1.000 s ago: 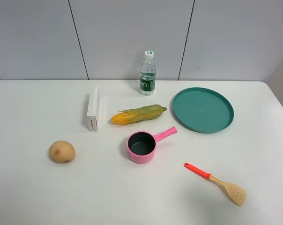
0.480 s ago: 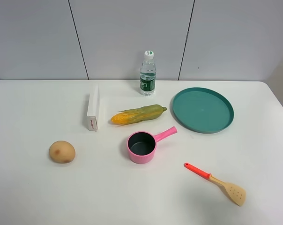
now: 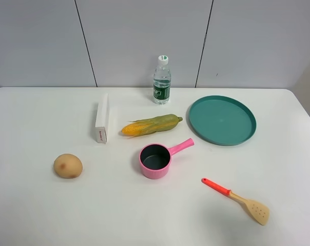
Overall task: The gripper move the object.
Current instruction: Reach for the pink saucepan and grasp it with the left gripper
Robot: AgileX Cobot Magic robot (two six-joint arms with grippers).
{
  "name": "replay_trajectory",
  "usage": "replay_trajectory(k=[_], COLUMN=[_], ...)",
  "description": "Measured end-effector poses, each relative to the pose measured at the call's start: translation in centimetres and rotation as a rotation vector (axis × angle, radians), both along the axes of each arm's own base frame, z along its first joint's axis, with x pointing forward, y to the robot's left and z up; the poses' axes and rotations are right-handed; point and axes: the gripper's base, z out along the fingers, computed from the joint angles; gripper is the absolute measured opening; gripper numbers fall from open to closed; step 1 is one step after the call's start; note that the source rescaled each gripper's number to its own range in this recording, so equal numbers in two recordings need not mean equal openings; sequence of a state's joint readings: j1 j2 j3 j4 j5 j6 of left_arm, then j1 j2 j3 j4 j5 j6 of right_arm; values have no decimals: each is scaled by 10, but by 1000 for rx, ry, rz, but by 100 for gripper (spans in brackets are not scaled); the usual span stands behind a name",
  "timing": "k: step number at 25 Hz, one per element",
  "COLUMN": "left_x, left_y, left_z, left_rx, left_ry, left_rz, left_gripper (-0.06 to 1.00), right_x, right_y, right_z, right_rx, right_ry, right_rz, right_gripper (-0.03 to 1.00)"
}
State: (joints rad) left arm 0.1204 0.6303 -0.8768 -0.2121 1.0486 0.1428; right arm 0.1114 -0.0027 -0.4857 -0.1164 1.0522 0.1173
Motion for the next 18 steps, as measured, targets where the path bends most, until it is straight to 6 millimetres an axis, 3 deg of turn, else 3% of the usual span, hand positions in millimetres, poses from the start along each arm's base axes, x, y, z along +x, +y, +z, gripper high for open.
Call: replay_trajectory(k=[5, 10, 18], left_x=[37, 60, 85], left_y=[4, -4, -51], left_z=[-5, -11, -25], left_rx=[-28, -48, -52], left_ry=[35, 37, 69], left_rz=[9, -45, -285], left_gripper=[98, 98, 98], right_x=[0, 0, 0], right_y=[0, 0, 0], right_z=[0, 0, 0], right_rx=[0, 0, 0], right_ry=[0, 0, 0], right_rz=[0, 0, 0], right_gripper=[100, 100, 100])
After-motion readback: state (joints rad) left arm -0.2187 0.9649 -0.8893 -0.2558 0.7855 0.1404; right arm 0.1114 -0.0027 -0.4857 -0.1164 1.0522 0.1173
